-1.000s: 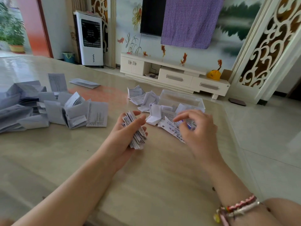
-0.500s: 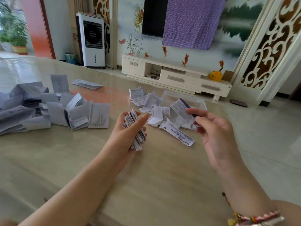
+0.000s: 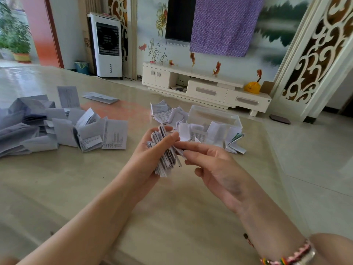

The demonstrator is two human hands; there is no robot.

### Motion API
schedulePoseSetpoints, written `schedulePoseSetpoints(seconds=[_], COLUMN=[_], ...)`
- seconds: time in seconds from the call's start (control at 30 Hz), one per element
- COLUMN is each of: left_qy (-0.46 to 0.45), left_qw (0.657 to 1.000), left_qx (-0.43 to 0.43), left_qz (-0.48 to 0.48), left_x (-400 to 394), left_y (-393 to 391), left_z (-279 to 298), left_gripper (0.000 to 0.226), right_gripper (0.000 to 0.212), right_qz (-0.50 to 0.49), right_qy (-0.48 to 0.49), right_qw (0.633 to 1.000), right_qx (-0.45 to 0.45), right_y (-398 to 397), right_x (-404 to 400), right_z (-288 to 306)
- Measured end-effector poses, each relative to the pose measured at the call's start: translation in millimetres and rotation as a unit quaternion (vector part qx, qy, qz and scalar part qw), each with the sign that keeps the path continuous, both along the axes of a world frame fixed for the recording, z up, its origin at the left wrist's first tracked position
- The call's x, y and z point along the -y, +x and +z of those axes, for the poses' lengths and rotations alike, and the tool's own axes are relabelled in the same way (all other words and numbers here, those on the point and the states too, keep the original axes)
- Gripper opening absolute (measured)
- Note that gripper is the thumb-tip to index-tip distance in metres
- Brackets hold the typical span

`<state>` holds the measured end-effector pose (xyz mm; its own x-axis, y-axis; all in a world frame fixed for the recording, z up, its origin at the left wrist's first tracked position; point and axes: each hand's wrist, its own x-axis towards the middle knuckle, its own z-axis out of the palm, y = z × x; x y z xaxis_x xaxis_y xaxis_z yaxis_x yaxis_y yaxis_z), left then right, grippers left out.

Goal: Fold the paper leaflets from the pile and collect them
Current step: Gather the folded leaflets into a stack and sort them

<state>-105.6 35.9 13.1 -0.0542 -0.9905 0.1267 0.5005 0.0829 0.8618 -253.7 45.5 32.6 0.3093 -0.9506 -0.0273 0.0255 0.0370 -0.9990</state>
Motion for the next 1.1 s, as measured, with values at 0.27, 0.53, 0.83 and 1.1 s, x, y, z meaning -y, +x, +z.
schedulePoseSetpoints(seconds=[0.27, 0.53, 0.83, 1.1], left_qy=[0.066, 0.056, 0.069, 0.030], left_qw=[0.994, 0.997, 0.997, 0.999], left_qx=[-0.072, -0.040, -0.006, 0.041], left_qz=[0.055, 0.043, 0.041, 0.018], left_x=[8.8, 6.1, 4.9, 2.1], left_y=[4.5, 4.5, 5.2, 2.4], left_z=[-6.3, -5.5, -3.6, -3.8], left_gripper=[0.013, 0.020, 0.034, 0.039], right_gripper=[0.024, 0.023, 0.013, 0.017], right_qz=[-0.245, -0.216, -0.190, -0.047], right_qy=[-0.189, -0.195, -0.093, -0.078], right_qw=[0.832, 0.728, 0.973, 0.978], right_qx=[-0.460, -0.621, -0.093, -0.188], right_y=[-37.1, -46.5, -34.0, -16.2], right_x=[22.1, 35.4, 19.5, 6.6], right_z=[-9.9, -23.4, -6.2, -5.3])
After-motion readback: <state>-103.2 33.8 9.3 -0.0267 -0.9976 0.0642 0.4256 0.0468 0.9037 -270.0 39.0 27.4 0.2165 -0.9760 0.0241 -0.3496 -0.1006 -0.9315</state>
